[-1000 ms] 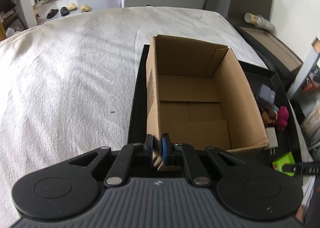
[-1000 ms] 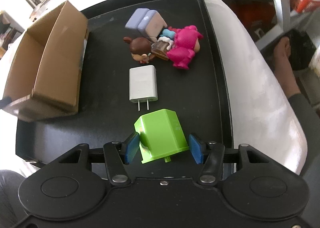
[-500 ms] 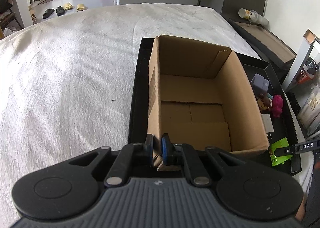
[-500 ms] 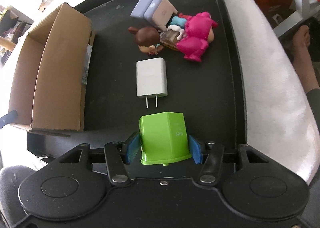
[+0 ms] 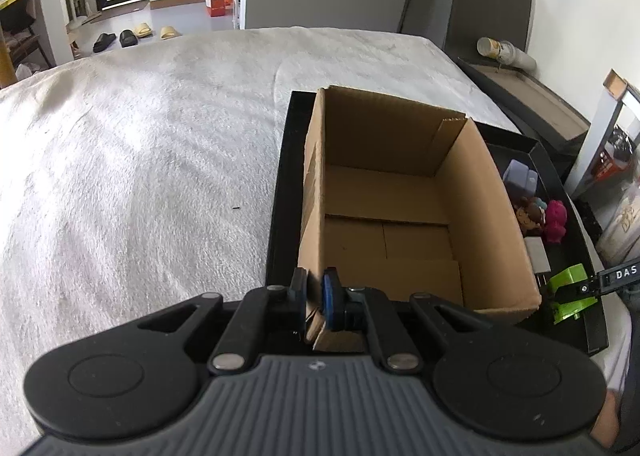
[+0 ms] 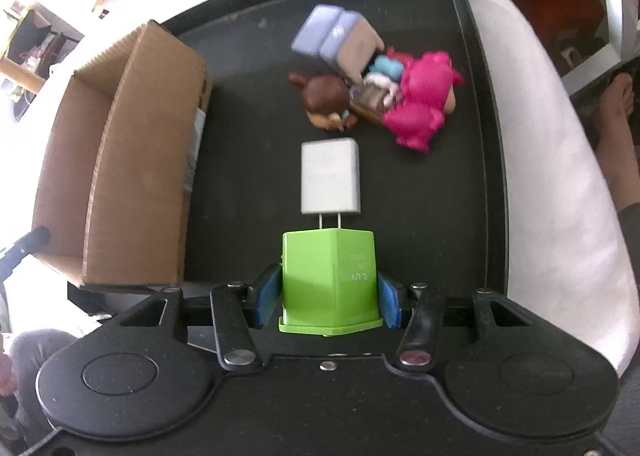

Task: Organize rigid objects
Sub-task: 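Lift the green block with the right gripper and carry it toward the box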

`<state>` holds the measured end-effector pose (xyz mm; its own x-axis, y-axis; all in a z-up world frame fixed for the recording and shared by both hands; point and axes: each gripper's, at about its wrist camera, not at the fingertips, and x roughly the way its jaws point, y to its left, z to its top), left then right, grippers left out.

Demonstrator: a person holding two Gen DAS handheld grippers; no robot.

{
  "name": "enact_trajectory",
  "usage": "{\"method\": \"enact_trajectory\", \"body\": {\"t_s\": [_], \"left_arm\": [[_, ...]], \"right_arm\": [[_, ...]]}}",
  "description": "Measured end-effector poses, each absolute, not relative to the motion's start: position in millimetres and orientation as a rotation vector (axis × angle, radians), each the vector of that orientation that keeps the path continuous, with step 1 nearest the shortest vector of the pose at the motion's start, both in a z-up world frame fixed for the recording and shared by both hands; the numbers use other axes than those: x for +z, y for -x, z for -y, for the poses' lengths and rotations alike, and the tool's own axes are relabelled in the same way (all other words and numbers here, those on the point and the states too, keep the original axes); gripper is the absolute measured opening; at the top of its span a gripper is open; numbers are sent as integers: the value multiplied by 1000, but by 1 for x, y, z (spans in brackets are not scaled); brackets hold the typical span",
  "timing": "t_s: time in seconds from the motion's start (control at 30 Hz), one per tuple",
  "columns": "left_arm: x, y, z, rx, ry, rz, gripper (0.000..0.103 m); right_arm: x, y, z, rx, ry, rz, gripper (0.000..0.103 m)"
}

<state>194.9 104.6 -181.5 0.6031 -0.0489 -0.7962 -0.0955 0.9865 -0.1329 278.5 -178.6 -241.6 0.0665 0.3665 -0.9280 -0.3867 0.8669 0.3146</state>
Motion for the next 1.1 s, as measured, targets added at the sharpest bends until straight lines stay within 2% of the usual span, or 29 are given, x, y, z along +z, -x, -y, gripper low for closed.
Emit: {"method": "enact_trajectory", "body": {"t_s": [0.77,1.1], "left_arm": [[-178,-192,-97,52,229,-940,8],[-178,-192,-98,52,230,-944,8]], "right_arm": [[-152,-269,121,669,151,-1188,50],[-135,-265,94,688,186,-1130,50]]}}
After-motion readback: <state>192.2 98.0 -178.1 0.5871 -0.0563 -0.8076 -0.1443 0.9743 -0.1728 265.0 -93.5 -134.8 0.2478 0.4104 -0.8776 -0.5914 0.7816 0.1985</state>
